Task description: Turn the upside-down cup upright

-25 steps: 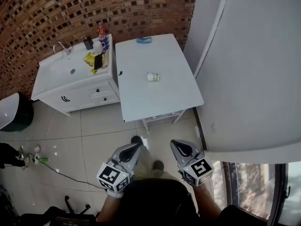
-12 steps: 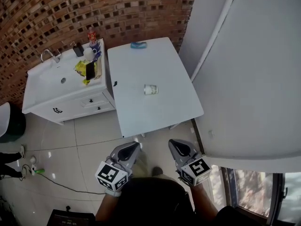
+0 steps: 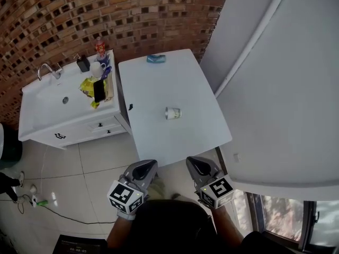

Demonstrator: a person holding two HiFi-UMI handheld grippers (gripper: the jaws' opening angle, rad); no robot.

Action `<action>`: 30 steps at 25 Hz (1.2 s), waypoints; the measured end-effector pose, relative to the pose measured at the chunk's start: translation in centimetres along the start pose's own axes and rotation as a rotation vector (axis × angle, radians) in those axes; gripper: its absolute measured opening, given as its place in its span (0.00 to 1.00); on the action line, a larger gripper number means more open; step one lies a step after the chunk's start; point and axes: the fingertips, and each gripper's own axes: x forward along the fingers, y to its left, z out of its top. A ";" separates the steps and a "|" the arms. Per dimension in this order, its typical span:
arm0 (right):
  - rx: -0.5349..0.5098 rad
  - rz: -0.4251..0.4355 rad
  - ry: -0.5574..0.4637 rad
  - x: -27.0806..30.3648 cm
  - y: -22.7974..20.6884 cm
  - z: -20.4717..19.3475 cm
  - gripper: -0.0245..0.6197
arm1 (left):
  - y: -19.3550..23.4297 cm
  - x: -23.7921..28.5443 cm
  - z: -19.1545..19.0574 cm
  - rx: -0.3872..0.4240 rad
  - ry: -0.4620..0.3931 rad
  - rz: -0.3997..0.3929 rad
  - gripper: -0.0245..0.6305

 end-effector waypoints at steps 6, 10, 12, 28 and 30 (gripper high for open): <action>0.014 -0.042 0.020 3.6 -0.2 0.6 0.03 | 3.5 -0.1 0.5 -0.022 0.007 -0.020 0.06; 0.036 -0.087 0.043 5.2 -0.4 0.1 0.02 | 5.2 -0.2 0.4 -0.017 0.020 -0.036 0.06; 0.047 -0.106 0.053 5.7 -0.6 -0.2 0.02 | 5.8 -0.2 0.3 -0.018 0.023 -0.040 0.06; 0.054 -0.187 0.136 15.1 -6.5 -3.8 0.20 | 8.6 2.1 0.5 0.006 0.057 -0.024 0.06; 0.058 -0.194 0.156 16.5 -7.6 -5.0 0.27 | 9.3 2.6 0.4 0.006 0.060 -0.013 0.06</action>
